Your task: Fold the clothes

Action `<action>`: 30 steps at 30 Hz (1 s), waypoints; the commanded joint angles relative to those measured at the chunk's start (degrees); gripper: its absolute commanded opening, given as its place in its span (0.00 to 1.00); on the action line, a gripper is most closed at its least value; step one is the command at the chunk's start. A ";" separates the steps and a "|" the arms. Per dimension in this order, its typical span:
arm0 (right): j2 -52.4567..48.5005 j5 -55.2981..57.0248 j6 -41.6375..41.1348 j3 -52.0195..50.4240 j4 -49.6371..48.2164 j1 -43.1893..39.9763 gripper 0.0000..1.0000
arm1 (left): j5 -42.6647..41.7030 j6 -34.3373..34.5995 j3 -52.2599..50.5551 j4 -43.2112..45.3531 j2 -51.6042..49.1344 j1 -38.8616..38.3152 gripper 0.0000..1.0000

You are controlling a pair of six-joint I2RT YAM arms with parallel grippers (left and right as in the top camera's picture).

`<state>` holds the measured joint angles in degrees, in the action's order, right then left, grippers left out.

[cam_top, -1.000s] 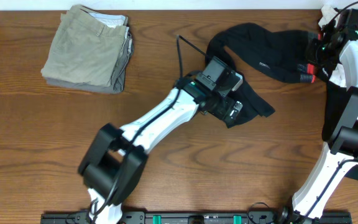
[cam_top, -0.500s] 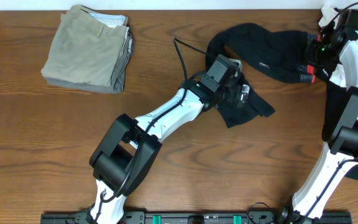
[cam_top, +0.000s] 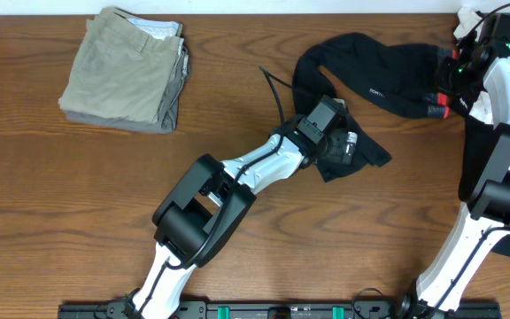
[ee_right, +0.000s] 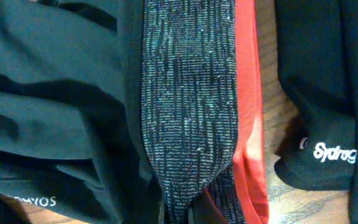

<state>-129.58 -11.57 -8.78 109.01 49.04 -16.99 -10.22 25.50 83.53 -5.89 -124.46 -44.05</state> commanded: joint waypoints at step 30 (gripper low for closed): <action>0.92 -0.26 -0.39 0.00 0.74 1.27 0.01 | 2.34 -3.65 0.50 -22.51 14.56 20.20 0.06</action>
<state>-129.58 -11.57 -8.78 109.01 49.65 -16.47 -8.78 24.88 83.35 -26.63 -116.44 -29.98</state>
